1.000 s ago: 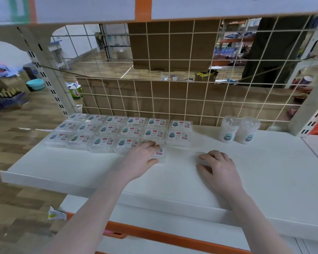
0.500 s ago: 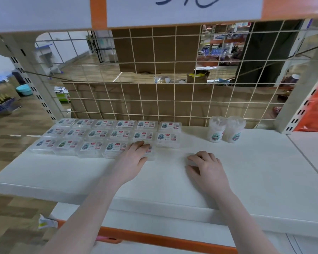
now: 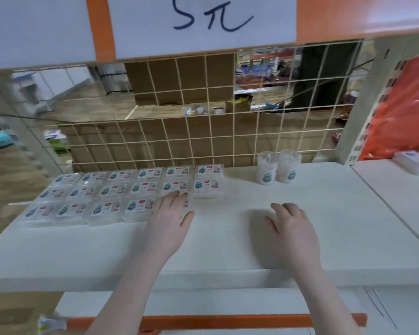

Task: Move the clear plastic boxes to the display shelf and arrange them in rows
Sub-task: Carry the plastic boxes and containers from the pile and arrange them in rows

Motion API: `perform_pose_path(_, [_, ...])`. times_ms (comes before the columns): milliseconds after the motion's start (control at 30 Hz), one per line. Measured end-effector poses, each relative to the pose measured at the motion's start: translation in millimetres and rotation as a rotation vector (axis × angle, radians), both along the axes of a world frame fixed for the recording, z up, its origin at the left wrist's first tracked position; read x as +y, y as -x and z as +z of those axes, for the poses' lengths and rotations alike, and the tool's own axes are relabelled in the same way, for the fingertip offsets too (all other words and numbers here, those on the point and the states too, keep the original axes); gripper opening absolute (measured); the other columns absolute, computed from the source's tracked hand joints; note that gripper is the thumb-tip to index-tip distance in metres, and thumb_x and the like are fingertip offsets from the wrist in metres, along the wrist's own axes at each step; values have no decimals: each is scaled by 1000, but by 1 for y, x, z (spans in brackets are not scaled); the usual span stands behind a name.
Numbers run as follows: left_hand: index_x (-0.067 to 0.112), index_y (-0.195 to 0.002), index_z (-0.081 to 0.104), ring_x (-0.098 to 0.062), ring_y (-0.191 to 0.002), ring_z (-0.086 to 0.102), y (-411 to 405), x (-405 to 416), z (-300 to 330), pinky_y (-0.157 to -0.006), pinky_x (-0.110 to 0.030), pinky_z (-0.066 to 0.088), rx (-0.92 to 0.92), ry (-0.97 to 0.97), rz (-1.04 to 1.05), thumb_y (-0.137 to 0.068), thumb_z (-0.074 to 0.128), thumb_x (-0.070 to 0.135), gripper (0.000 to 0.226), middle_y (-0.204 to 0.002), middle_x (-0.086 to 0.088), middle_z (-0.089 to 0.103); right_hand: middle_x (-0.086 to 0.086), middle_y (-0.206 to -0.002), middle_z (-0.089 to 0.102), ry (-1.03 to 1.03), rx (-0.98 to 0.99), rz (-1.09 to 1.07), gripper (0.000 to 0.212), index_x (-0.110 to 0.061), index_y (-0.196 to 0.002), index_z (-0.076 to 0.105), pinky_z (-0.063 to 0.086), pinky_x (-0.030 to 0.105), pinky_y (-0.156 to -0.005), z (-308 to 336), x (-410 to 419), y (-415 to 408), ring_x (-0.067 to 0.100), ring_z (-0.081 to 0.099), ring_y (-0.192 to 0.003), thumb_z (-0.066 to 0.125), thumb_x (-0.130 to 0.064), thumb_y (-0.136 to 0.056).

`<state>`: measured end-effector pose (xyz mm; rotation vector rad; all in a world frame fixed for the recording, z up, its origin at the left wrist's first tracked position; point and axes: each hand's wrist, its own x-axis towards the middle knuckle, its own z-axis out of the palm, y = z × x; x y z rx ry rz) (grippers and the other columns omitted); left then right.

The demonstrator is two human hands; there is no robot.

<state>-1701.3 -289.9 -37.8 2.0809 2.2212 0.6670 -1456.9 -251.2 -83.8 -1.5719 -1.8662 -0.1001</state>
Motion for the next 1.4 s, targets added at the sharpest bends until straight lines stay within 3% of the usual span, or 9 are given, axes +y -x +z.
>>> perform_pose_path(267, [12,-136,46,-25,-133,33,-30,-14,10,-105,-36,30,-56,1,-167,-93,53,30,47,-141,-6,44,16,-85,65,-40,11,-410,29,-3,-97,68,51,38,-59,1,-84,-25,37,62,-74,78,-11,-71])
perform_pose_path(533, [18,-143,36,-20,-140,22,-116,-33,18,-113,-33,21,-103,73,-437,-96,45,39,52,-151,-1,31,14,-90,64,-74,20,-654,25,-4,-100,67,50,38,-65,16,-160,-85,35,60,-80,73,-14,-78])
perform_pose_path(633, [18,-143,36,-19,-140,22,-157,-36,23,-113,-32,20,-94,60,-515,-96,45,38,53,-151,-1,31,16,-84,62,-104,21,-704,21,-2,-92,65,49,40,-63,20,-175,-117,38,59,-76,74,-12,-76])
perform_pose_path(867, [14,-140,41,-22,-138,25,-280,-34,30,-112,-32,19,-130,33,-597,-94,51,33,51,-148,-6,35,15,-76,59,-141,-2,-758,23,-1,-89,65,48,36,-58,22,-187,-224,36,58,-69,77,-9,-70])
perform_pose_path(1067, [12,-138,44,-23,-137,28,-388,-31,32,-111,-31,20,-181,19,-562,-92,55,32,51,-146,-7,38,15,-85,62,-131,-34,-673,29,-2,-97,65,50,37,-64,31,-175,-333,35,60,-76,77,-12,-73])
perform_pose_path(1300, [16,-141,40,-18,-139,21,-450,-6,40,-110,-29,19,-199,36,-443,-95,49,33,50,-150,-3,32,14,-84,63,-176,-33,-538,26,-2,-99,66,50,38,-63,45,-121,-403,35,59,-75,65,-17,-78])
perform_pose_path(1400, [16,-142,39,-18,-139,21,-462,15,41,-111,-29,19,-181,30,-415,-95,48,34,51,-150,-3,31,16,-84,64,-170,-28,-518,29,0,-100,66,51,38,-62,41,-93,-420,36,61,-75,72,-14,-75])
